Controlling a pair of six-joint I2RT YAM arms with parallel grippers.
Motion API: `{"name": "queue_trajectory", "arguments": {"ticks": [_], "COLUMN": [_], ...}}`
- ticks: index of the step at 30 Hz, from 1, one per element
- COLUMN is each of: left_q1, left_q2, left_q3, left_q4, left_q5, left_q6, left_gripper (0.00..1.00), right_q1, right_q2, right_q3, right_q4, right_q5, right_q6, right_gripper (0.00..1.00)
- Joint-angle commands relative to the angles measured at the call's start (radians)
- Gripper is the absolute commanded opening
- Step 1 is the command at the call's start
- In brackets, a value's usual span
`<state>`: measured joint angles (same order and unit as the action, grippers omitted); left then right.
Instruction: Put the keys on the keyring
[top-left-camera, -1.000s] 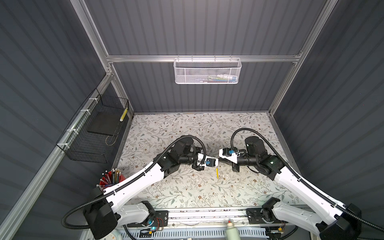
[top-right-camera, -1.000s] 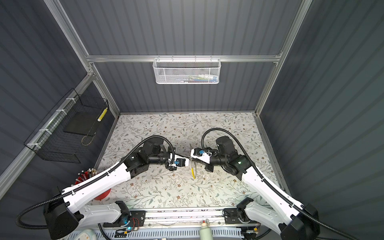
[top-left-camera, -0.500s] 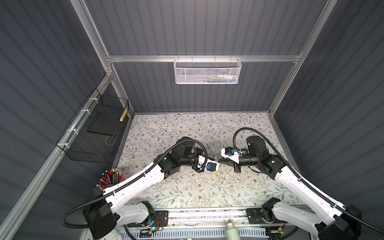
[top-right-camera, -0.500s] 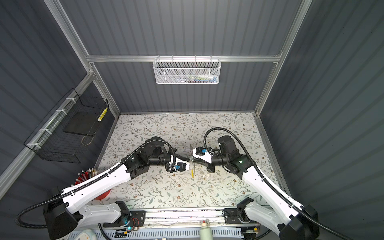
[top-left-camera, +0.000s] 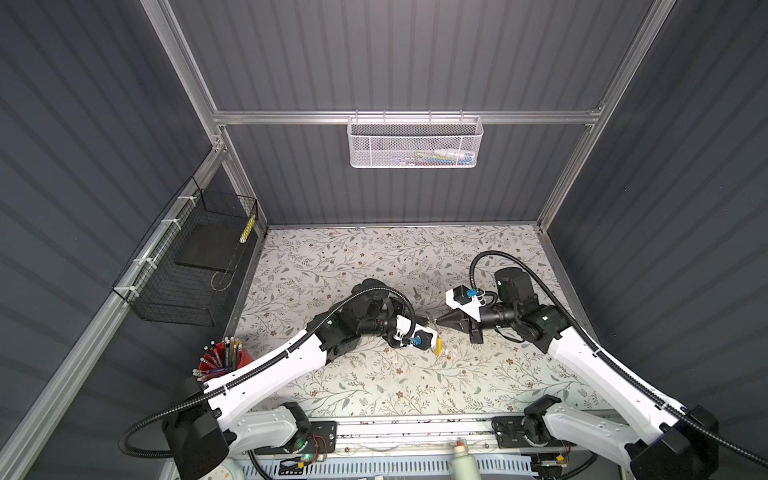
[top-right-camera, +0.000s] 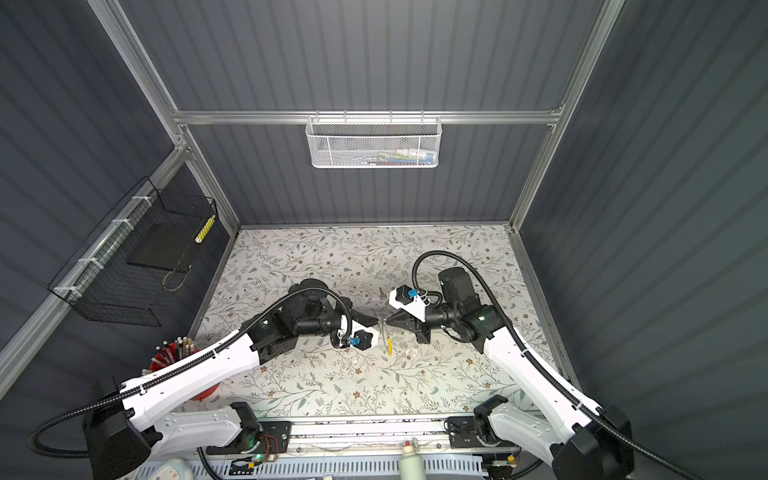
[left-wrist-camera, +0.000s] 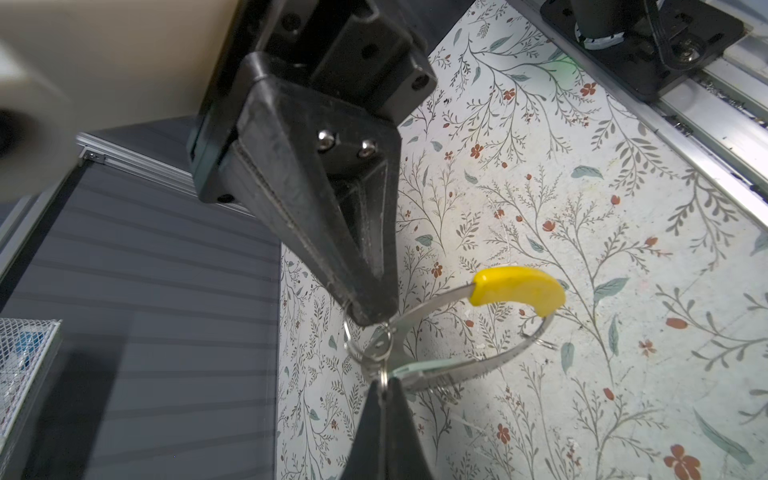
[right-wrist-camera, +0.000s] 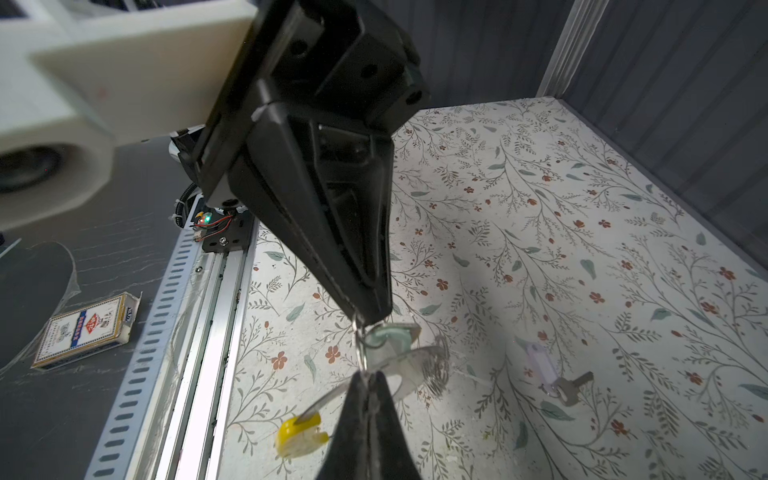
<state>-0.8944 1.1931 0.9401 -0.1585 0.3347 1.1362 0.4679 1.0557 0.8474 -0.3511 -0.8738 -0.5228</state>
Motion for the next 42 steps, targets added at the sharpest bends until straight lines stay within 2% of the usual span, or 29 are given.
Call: {"name": "queue_trajectory", "arguments": {"ticks": [1, 2, 4, 5, 7, 10, 16, 23, 34, 42], "left_q1": [-0.011, -0.010, -0.011, -0.010, -0.010, -0.008, 0.023, 0.083, 0.094, 0.094], "left_q2": [0.004, 0.009, 0.017, 0.015, 0.004, -0.015, -0.043, -0.046, 0.008, 0.026], "left_q3": [-0.008, -0.007, -0.006, -0.007, -0.019, -0.032, -0.048, -0.055, -0.029, -0.029], "left_q4": [0.002, 0.006, 0.022, 0.031, 0.069, 0.092, 0.131, 0.141, 0.186, 0.208], "left_q5": [0.019, 0.021, 0.021, 0.014, 0.003, 0.002, 0.035, 0.109, 0.214, 0.229], "left_q6": [-0.067, -0.084, -0.136, -0.161, -0.224, -0.294, -0.464, -0.561, -0.630, -0.637], "left_gripper": [0.00, 0.00, 0.17, 0.22, 0.29, 0.31, 0.32, 0.32, 0.29, 0.22], "right_q1": [-0.009, -0.009, -0.009, -0.008, -0.008, -0.009, -0.008, -0.008, -0.002, 0.006], "right_q2": [-0.005, -0.004, 0.003, 0.005, 0.003, 0.000, 0.007, 0.000, -0.032, -0.036], "right_q3": [0.012, 0.010, 0.009, 0.008, 0.002, -0.010, -0.041, -0.056, -0.080, -0.080], "right_q4": [0.079, 0.087, 0.090, 0.094, 0.101, 0.132, 0.201, 0.237, 0.276, 0.284], "right_q5": [-0.007, -0.010, -0.023, -0.025, -0.019, -0.003, 0.005, 0.021, 0.022, 0.022], "right_q6": [0.042, 0.048, 0.049, 0.050, 0.049, 0.056, 0.062, 0.053, 0.069, 0.072], "right_gripper": [0.00, 0.00, 0.00, 0.00, 0.00, 0.00, 0.00, 0.00, 0.00, 0.00]}}
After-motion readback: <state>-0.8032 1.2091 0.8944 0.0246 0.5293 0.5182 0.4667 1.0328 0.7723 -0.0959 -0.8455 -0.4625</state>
